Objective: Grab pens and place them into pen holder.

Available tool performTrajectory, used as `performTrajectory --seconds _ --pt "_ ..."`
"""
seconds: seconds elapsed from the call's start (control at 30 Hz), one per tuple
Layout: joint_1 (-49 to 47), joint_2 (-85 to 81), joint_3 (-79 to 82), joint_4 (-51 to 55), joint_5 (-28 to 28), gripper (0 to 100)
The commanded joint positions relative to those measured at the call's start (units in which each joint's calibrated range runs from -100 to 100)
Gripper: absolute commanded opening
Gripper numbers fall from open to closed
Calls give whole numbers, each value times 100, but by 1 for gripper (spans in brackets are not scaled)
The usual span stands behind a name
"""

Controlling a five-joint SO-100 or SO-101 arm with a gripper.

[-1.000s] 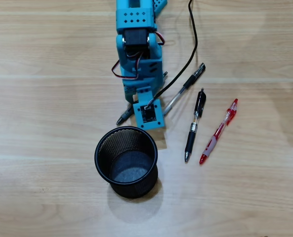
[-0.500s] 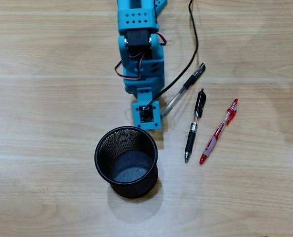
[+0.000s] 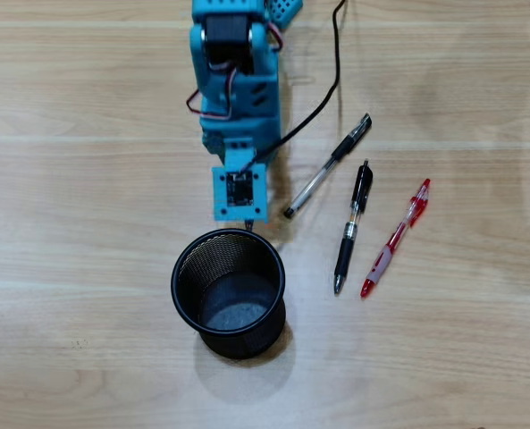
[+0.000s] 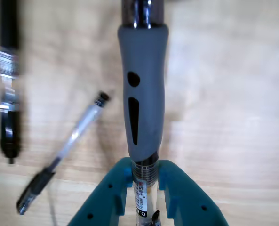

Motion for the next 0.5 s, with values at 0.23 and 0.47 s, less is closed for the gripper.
performTrajectory --seconds 0.23,0.47 --pt "-438 -1748 -1781 -55 426 2" --pt "-738 -1748 -1844 -2397 426 2"
